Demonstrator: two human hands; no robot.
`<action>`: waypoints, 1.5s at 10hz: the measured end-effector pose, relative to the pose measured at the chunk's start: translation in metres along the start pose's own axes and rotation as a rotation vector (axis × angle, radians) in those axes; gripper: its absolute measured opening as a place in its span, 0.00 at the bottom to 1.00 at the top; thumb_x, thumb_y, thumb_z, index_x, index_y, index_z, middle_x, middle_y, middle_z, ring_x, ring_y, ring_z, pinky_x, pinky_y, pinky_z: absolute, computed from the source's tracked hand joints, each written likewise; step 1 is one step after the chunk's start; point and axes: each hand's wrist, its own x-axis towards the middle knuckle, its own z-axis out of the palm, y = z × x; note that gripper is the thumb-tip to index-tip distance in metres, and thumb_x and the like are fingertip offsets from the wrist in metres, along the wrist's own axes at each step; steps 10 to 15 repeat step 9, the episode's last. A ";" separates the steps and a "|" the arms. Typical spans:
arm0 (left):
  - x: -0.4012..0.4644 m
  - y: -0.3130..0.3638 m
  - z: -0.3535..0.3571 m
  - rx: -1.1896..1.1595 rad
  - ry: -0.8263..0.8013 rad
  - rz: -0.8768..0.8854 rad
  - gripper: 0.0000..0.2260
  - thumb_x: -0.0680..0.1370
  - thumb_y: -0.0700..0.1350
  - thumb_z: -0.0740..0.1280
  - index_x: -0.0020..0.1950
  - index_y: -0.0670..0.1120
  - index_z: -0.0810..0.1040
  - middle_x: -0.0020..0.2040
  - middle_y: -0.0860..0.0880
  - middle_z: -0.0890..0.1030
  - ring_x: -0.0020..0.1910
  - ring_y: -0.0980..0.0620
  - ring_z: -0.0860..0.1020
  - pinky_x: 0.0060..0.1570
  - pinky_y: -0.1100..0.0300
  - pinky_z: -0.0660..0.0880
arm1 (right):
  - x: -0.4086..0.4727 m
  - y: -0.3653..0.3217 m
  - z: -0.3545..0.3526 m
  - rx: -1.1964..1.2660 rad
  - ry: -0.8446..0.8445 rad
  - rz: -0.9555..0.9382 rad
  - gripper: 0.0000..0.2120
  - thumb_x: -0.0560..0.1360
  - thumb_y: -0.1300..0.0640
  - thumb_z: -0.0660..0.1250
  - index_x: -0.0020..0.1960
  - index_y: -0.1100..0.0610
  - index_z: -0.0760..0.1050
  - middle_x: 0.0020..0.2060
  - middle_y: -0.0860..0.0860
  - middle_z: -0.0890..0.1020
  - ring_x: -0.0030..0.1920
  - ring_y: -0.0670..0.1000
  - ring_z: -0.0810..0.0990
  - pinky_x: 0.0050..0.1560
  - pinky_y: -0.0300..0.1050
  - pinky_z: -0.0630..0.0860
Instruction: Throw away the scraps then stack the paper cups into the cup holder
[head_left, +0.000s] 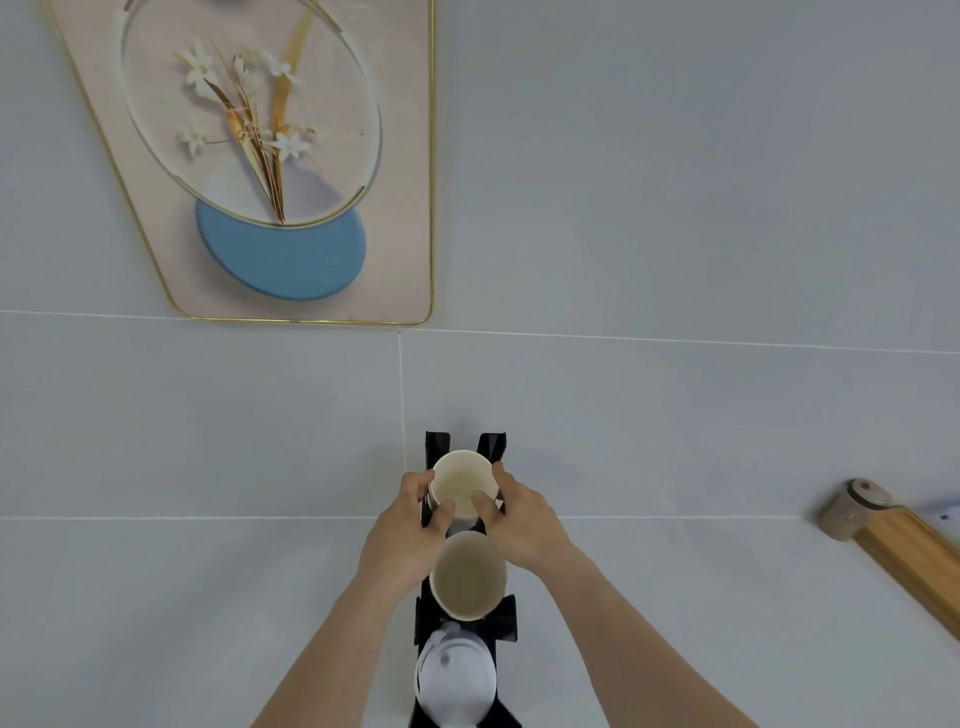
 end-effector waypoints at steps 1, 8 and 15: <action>-0.004 0.000 -0.003 0.111 -0.028 0.019 0.24 0.81 0.57 0.59 0.77 0.57 0.60 0.67 0.52 0.76 0.62 0.48 0.77 0.56 0.52 0.74 | -0.004 0.000 0.000 -0.043 -0.046 0.028 0.32 0.82 0.41 0.56 0.81 0.51 0.51 0.64 0.58 0.77 0.65 0.61 0.76 0.64 0.55 0.73; -0.055 0.041 -0.072 0.707 0.024 0.326 0.32 0.79 0.66 0.58 0.80 0.53 0.60 0.81 0.52 0.61 0.79 0.48 0.60 0.78 0.49 0.56 | -0.083 -0.005 -0.070 -0.481 0.114 -0.034 0.35 0.79 0.32 0.51 0.80 0.50 0.59 0.81 0.55 0.57 0.80 0.57 0.55 0.79 0.61 0.55; -0.066 0.046 -0.079 0.761 -0.005 0.346 0.32 0.78 0.66 0.58 0.79 0.54 0.61 0.80 0.53 0.63 0.79 0.49 0.60 0.77 0.50 0.56 | -0.097 -0.011 -0.078 -0.481 0.121 -0.022 0.34 0.80 0.32 0.50 0.79 0.50 0.60 0.81 0.55 0.59 0.80 0.57 0.56 0.79 0.60 0.56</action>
